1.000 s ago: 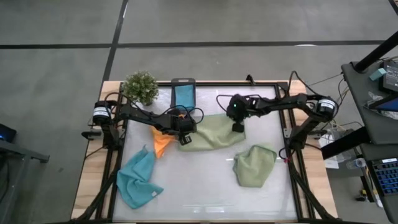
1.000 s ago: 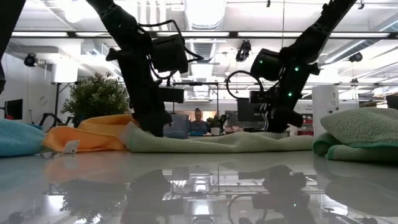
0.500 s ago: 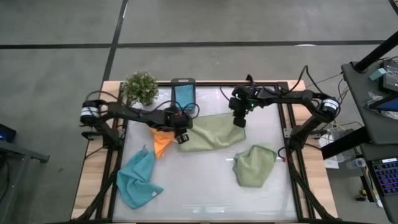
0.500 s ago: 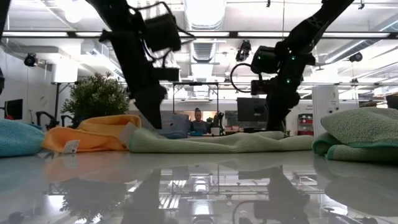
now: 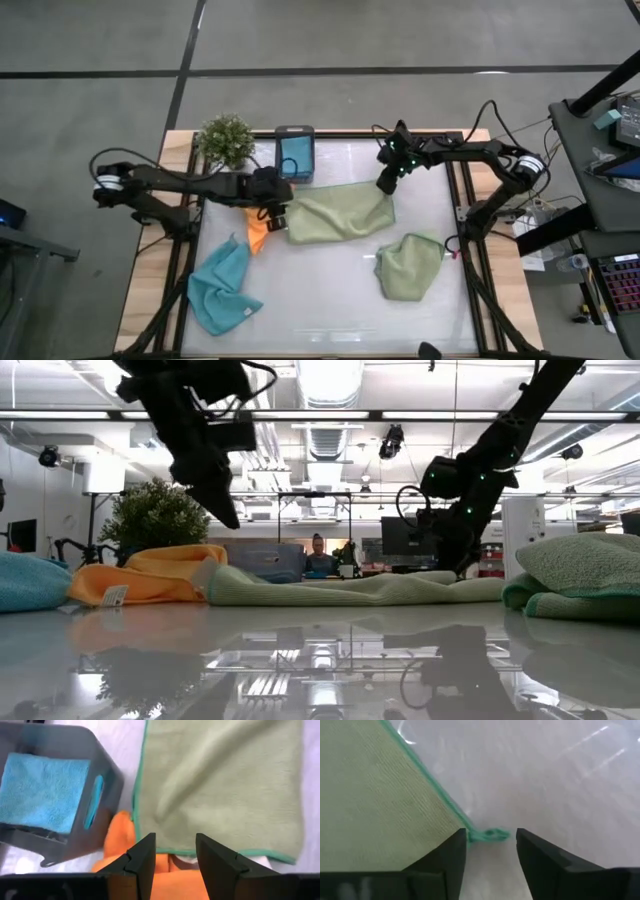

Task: Fold microfiber towels
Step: Fold the top green towel

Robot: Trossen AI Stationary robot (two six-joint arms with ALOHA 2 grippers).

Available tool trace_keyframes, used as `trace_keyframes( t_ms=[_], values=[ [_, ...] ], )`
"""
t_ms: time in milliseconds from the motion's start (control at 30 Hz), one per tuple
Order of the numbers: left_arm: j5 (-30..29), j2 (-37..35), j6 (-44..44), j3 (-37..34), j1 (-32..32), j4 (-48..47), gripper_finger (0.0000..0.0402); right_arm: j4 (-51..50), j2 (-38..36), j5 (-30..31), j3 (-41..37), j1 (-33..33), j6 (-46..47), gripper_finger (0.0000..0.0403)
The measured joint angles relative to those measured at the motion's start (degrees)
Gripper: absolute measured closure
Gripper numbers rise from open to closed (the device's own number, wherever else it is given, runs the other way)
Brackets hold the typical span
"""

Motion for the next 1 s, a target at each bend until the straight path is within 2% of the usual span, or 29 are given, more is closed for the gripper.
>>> trace_keyframes(
  t_ms=[200,300,467,633,667,1000],
  values=[
    [1.1,-4.8,-2.3,-5.3,0.0,5.8,0.0276,2.4,2.3,-4.1,-0.3,0.1,-0.9,0.0226],
    [0.9,-5.7,-2.5,-7.4,0.0,7.4,0.0276,4.1,3.3,-4.3,-0.1,0.1,-1.0,0.0239],
    [0.0,-5.3,-2.5,-10.8,0.1,13.0,0.0276,4.3,2.9,-4.3,-0.3,0.1,-1.2,0.0302],
    [-3.1,-4.1,-2.5,-13.7,0.1,19.1,0.0276,4.3,2.1,-4.3,-0.3,0.1,-1.5,0.0381],
    [-3.8,-3.8,-2.5,-14.3,0.2,20.0,0.0276,4.3,2.0,-4.3,-0.3,0.1,-1.6,0.0387],
    [-4.7,-0.4,-2.5,-14.7,0.2,21.7,0.0276,4.0,-2.8,-4.3,-0.3,2.5,-1.9,0.0394]
  ],
)
